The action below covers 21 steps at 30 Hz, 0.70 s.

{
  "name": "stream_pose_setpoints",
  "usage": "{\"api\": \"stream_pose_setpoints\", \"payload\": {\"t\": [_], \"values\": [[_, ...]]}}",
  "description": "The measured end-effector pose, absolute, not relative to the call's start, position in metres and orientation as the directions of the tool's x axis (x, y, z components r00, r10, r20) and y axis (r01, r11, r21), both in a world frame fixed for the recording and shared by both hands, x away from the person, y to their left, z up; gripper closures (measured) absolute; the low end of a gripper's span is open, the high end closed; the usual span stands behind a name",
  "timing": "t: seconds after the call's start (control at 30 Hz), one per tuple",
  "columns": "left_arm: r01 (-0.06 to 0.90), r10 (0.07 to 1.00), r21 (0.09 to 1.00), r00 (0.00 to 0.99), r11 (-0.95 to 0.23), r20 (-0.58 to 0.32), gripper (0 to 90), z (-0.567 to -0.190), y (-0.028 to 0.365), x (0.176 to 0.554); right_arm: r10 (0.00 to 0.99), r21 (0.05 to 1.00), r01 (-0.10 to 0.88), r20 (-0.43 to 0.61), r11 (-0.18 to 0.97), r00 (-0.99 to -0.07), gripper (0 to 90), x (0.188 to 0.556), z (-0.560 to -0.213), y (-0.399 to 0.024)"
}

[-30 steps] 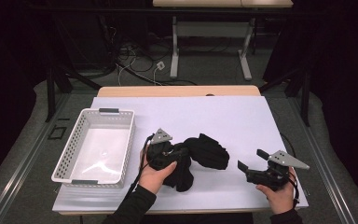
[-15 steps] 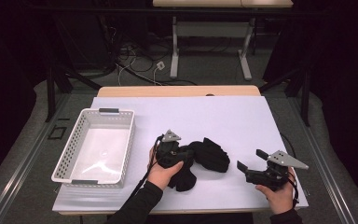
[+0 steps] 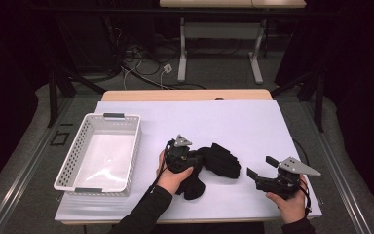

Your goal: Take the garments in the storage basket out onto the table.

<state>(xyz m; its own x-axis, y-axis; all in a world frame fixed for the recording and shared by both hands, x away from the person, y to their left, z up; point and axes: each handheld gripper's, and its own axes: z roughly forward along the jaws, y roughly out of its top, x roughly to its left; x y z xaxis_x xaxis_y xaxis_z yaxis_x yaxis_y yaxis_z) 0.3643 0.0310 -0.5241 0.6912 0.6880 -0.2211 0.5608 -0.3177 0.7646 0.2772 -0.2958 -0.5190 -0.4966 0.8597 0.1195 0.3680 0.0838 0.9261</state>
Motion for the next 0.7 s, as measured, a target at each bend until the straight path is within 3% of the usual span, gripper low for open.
{"api": "stream_pose_setpoints", "payload": {"t": [0.2,0.4,0.7], "values": [[0.562,0.694,0.767,0.685,-0.309,-0.222,61.2,-0.523,0.032,0.363,0.861,0.932,0.351,0.100,0.095,-0.499,14.6,0.276,-0.518,-0.294],[0.556,0.709,0.772,0.675,-0.307,-0.204,49.2,-0.519,0.035,0.361,0.863,0.934,0.334,0.063,0.126,-0.502,15.9,0.274,-0.517,-0.291],[0.549,0.724,0.786,0.660,-0.285,-0.198,33.7,-0.511,0.046,0.352,0.853,0.939,0.276,-0.035,0.207,-0.521,27.3,0.270,-0.514,-0.279]]}}
